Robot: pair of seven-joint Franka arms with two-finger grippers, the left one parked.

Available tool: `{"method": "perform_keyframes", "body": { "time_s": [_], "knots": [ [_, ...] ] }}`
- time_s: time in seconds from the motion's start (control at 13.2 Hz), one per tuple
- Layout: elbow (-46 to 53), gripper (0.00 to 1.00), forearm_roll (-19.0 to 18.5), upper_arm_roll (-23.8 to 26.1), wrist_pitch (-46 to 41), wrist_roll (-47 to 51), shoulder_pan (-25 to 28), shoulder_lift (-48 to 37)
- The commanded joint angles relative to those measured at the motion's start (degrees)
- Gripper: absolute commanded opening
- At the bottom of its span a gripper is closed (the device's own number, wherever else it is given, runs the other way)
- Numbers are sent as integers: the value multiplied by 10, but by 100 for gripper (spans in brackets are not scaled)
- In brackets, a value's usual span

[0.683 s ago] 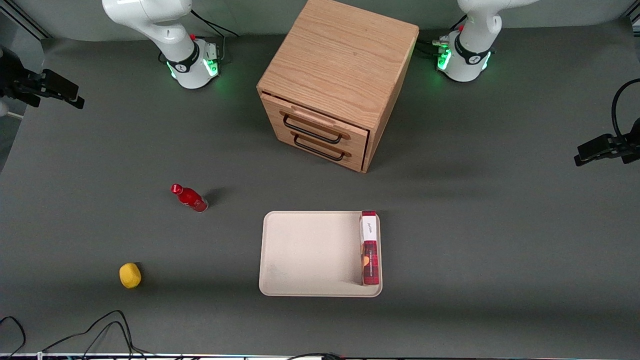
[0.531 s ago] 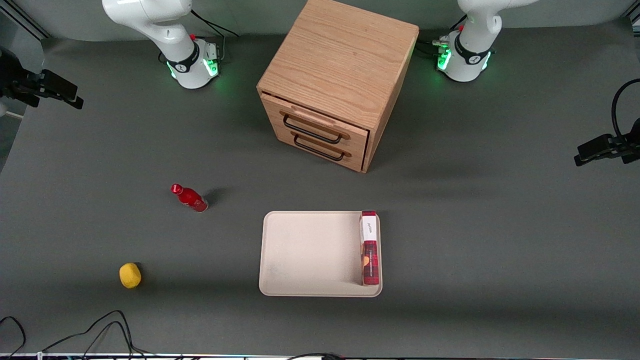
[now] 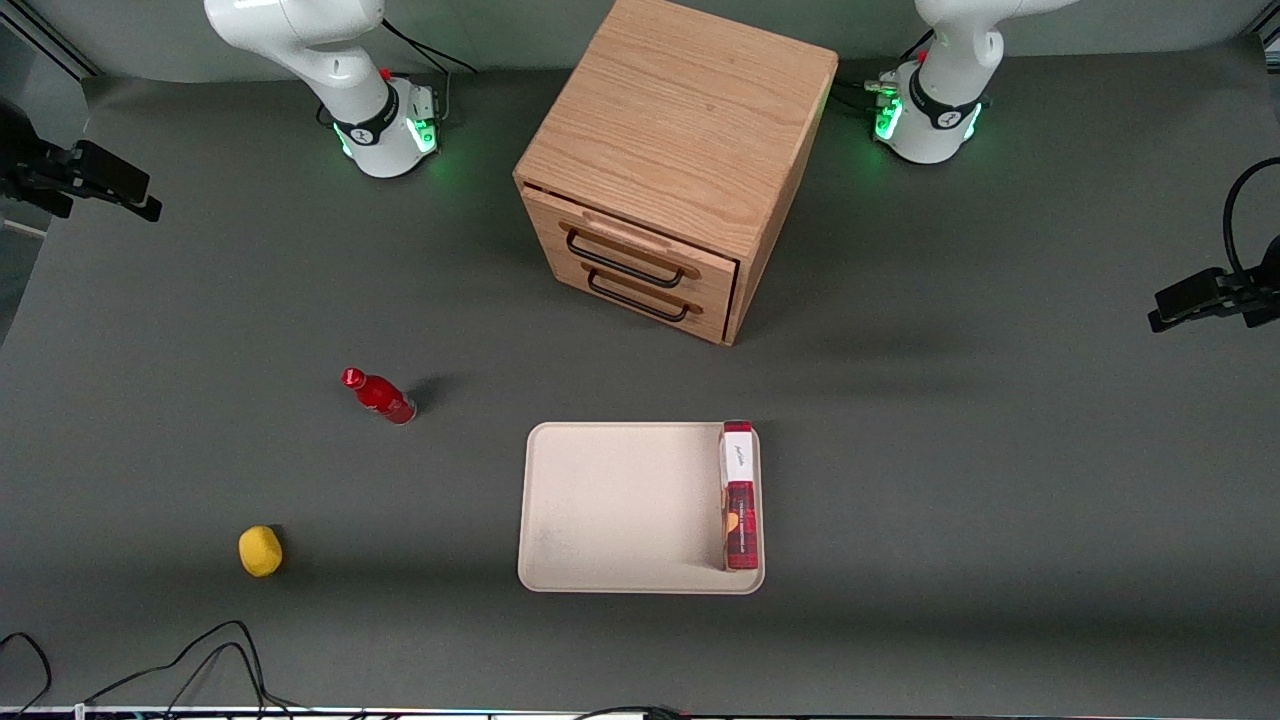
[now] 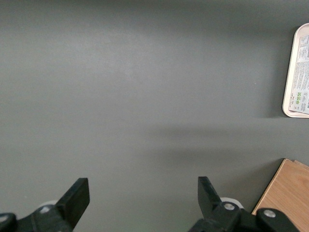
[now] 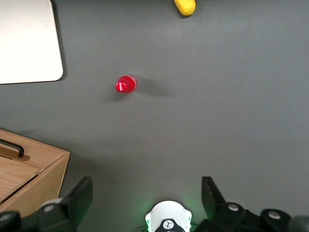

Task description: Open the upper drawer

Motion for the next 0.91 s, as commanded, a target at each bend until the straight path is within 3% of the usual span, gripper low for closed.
{"method": "perform_keyframes", "body": {
  "time_s": [0.0, 0.23, 0.38, 0.53, 0.68, 0.83],
  "knots": [
    [45, 100, 29, 9, -12, -44, 8, 13],
    [45, 100, 134, 27, -15, -146, 10, 32],
    [53, 100, 177, 64, -15, -202, 9, 60],
    [65, 100, 263, 70, -15, -307, 8, 108],
    [67, 100, 346, 76, -16, -336, 11, 153],
    [69, 100, 352, 129, -6, -333, 19, 198]
  ]
}}
